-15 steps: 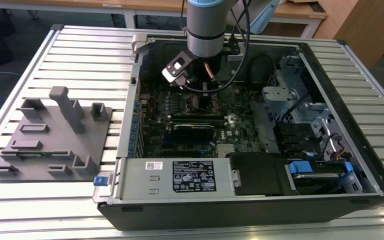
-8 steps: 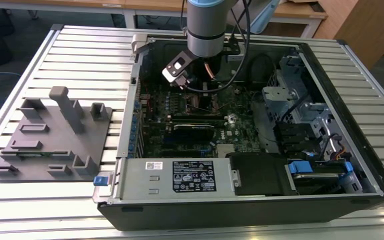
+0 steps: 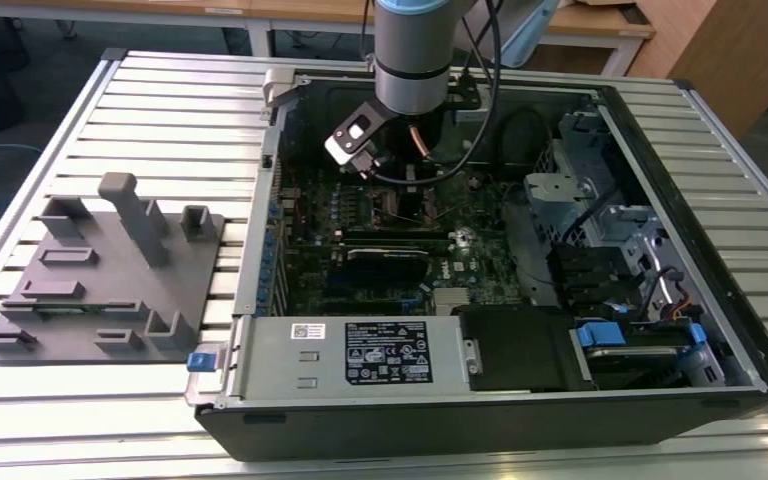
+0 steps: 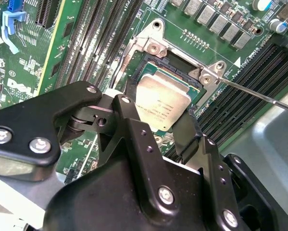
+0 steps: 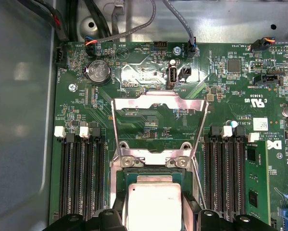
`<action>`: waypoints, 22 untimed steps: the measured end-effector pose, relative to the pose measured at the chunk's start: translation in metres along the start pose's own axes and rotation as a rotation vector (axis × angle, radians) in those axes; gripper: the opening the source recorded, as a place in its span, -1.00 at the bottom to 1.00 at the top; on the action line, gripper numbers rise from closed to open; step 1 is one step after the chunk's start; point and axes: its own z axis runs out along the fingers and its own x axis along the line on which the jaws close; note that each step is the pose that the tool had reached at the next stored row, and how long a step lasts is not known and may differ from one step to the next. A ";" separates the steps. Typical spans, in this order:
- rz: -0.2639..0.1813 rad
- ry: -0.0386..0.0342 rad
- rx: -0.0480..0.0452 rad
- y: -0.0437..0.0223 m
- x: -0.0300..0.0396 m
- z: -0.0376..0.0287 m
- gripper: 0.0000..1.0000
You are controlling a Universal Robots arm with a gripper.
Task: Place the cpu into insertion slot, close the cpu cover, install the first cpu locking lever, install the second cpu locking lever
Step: 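Place the cpu into insertion slot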
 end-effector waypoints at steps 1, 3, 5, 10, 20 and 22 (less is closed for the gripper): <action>0.000 0.0000 0.0000 0.0000 0.0000 0.0000 0.08; 0.000 0.0000 0.0000 0.0004 0.0000 0.0001 0.08; 0.000 0.0002 -0.0001 0.0004 0.0001 0.0007 0.08; 0.000 -0.0001 0.0001 0.0003 0.0000 0.0010 0.08; 0.000 0.0000 0.0000 0.0000 0.0000 0.0033 0.08; 0.000 -0.0001 0.0000 0.0000 -0.0001 0.0034 0.08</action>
